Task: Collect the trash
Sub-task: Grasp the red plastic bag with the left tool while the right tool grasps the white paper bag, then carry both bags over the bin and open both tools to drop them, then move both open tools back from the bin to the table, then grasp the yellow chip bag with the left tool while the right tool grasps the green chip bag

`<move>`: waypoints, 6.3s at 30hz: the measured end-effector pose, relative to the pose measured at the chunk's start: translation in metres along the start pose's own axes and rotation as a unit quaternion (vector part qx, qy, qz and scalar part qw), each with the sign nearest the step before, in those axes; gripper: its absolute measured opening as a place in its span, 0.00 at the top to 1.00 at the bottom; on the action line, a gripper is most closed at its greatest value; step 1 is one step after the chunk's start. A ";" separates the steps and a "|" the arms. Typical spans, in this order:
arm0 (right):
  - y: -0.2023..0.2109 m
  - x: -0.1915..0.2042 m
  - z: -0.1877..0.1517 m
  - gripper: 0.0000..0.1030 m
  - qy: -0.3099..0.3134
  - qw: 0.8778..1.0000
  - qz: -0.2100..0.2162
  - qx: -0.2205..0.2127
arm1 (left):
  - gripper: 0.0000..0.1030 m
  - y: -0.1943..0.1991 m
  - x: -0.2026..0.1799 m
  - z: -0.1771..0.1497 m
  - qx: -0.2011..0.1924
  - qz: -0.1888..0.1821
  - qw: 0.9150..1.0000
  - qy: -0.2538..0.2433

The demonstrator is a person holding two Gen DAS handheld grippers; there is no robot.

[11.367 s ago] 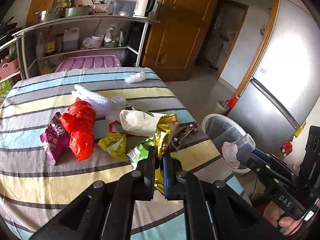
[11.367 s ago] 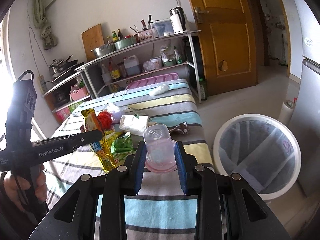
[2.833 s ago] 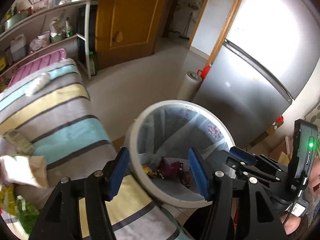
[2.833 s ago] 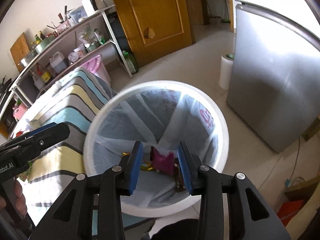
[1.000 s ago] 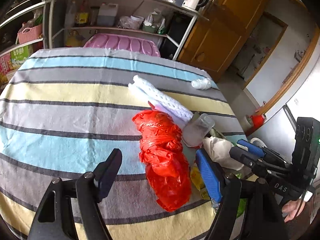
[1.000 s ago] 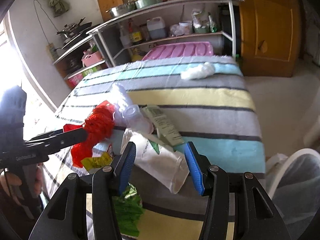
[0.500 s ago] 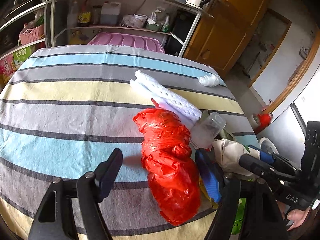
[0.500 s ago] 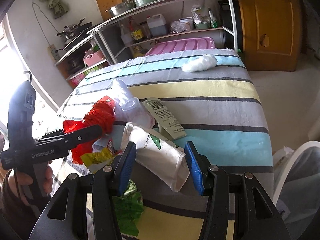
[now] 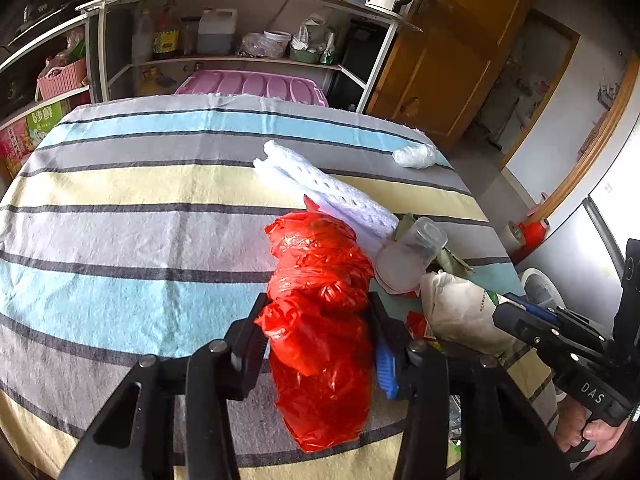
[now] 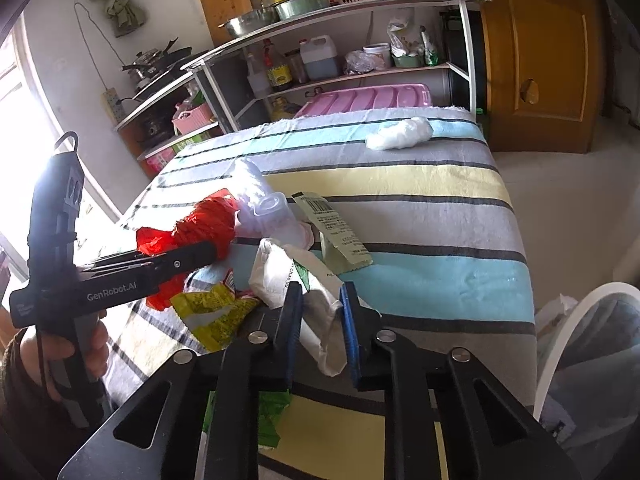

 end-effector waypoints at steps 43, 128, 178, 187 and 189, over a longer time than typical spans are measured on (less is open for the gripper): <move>0.131 -0.031 -0.035 0.91 -0.056 0.989 -0.066 -0.116 | 0.54 0.057 -0.130 -0.049 -0.036 -0.077 0.989 -0.125; 0.176 -0.086 -0.099 0.52 -0.140 0.960 -0.228 -0.076 | 0.36 0.035 -0.194 -0.092 0.000 -0.100 0.983 -0.152; 0.022 0.045 -0.040 0.59 0.013 0.999 -0.047 0.016 | 0.28 0.021 -0.012 -0.030 0.022 -0.058 0.998 -0.013; 0.028 0.034 -0.041 0.65 -0.005 0.998 -0.069 0.008 | 0.28 0.007 -0.029 -0.032 0.038 -0.053 0.997 -0.035; 0.031 0.029 -0.041 0.67 -0.011 0.997 -0.072 0.004 | 0.28 0.003 -0.030 -0.032 0.038 -0.049 0.997 -0.040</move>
Point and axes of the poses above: each gripper's, at about its wrist camera, not at the fingertips, and y roughly against the way its jaws point, x to its left, z to its top, the point moved 2 cm from there along -y, roughly the way its jaws point, and after that the axes turned 15 degrees about y, right-handed, at the moved point
